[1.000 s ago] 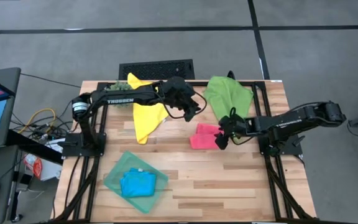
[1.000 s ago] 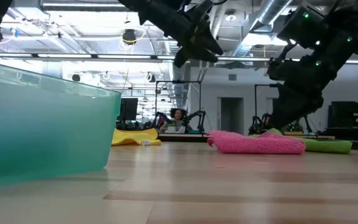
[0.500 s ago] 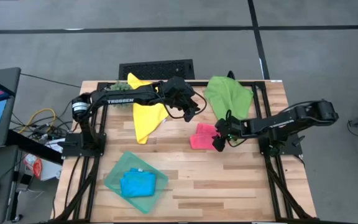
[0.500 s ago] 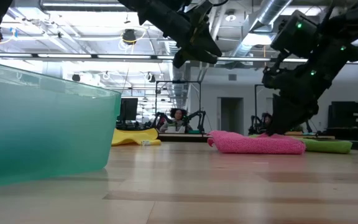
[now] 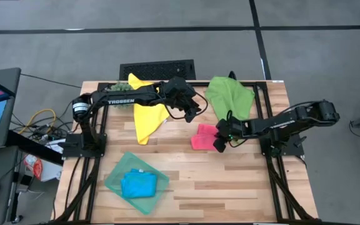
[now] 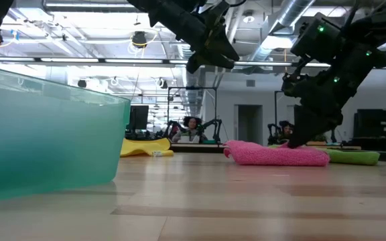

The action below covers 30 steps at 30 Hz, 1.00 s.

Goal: Fold microfiber towels
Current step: Fold the pink microfiber towel

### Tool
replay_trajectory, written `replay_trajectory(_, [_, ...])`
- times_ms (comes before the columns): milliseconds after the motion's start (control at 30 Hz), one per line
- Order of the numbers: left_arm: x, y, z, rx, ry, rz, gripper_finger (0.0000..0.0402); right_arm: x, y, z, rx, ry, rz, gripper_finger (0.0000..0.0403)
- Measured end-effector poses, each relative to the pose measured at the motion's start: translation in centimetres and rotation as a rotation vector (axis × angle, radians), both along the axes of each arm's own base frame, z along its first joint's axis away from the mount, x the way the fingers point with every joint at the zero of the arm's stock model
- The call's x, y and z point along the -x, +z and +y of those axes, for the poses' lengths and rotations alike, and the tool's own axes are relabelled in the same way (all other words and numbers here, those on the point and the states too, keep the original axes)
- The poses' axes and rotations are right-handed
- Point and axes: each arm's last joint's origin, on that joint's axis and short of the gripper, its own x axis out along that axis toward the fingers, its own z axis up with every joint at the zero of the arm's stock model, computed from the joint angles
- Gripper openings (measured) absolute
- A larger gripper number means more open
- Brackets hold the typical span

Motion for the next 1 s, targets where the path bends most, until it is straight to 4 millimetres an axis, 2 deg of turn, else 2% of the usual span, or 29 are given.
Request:
replay_trajectory(100, [0.0,0.0,0.0,0.000,0.000,0.000,0.0118,0.0,0.5,0.0,-0.015,-0.004,-0.029,0.0011])
replay_trajectory(233, [0.0,0.0,0.0,0.001,0.000,0.003,0.0118,0.4,1.4,-0.1,-0.042,-0.075,-0.078,0.0020])
replay_trajectory(467, [0.0,-0.1,-0.1,-0.005,0.005,0.008,0.0118,1.9,2.8,-0.4,-0.013,-0.214,-0.099,0.0009])
replay_trajectory(667, [-0.2,-0.4,-0.1,-0.008,0.007,0.017,0.0118,3.0,2.3,-0.7,0.010,-0.288,-0.004,0.0006])
replay_trajectory(867, [-0.2,-0.5,-0.1,-0.081,-0.029,0.026,0.0118,2.8,2.2,-0.9,0.020,-0.303,-0.010,0.0009])
replay_trajectory(933, [-1.0,-1.4,-0.1,-0.119,-0.058,0.011,0.0118,2.9,2.2,-0.9,0.026,-0.307,-0.001,0.0010])
replay_trajectory(1000, [-1.5,-3.5,0.0,-0.106,-0.089,0.042,0.0118,3.1,2.1,-1.0,0.027,-0.315,0.010,0.0010])
